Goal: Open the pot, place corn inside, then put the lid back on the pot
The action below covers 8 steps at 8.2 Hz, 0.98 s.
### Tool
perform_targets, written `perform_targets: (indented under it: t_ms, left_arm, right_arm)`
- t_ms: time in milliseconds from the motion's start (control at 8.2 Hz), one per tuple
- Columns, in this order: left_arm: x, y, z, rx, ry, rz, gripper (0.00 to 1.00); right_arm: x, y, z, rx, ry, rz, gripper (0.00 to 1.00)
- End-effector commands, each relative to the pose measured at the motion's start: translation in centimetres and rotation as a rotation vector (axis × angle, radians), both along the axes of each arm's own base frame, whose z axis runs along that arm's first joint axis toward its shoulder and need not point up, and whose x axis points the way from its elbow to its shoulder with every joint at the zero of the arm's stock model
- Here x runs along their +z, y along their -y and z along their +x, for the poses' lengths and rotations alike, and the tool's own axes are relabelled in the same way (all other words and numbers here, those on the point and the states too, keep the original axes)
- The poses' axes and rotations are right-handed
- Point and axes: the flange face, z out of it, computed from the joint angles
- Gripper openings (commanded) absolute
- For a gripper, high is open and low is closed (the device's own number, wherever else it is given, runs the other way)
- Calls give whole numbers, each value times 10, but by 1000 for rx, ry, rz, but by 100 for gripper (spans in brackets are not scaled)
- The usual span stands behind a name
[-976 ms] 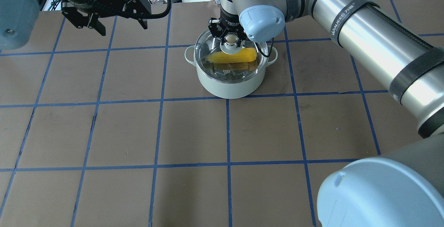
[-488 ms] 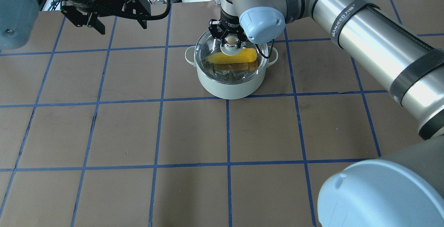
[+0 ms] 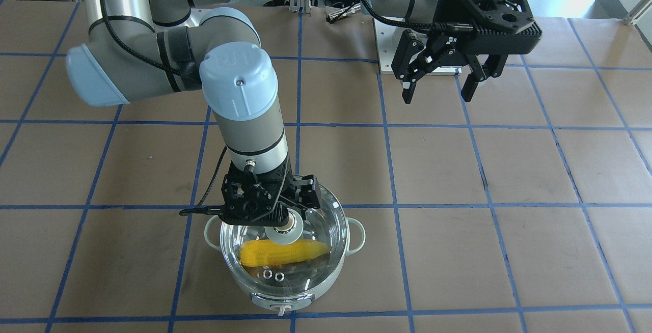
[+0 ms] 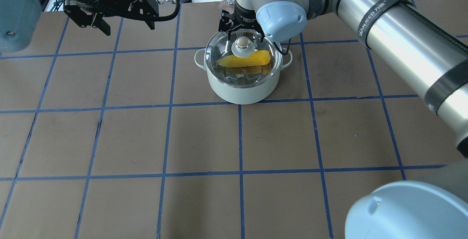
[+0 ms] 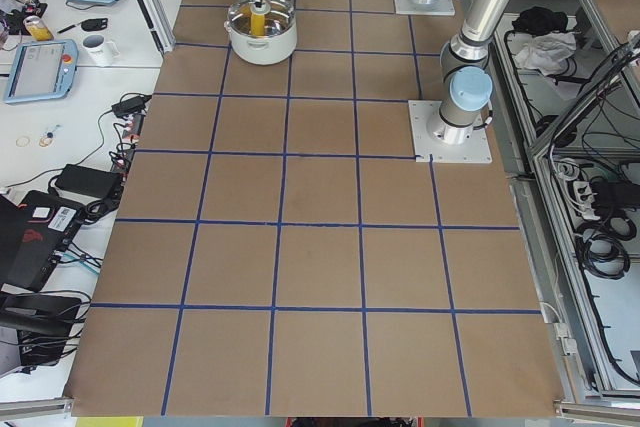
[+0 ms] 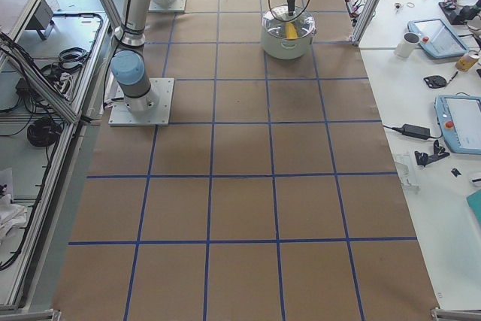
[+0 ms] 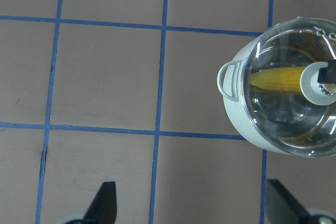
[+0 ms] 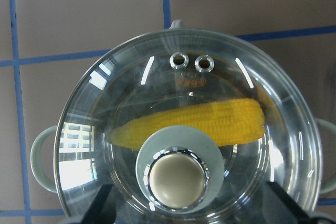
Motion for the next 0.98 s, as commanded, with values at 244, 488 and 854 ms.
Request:
perform_targets:
  t_ms: [244, 488, 854]
  left_arm:
    - [2, -2, 1, 16, 2, -5, 100]
    - [3, -3, 2, 20, 12, -6, 100]
    - [9, -11, 2, 23, 12, -3, 100]
  right_arm:
    - [107, -83, -172, 49, -59, 62, 100]
    - [120, -130, -182, 66, -63, 137, 100]
    - [128, -144, -181, 70, -72, 144, 100]
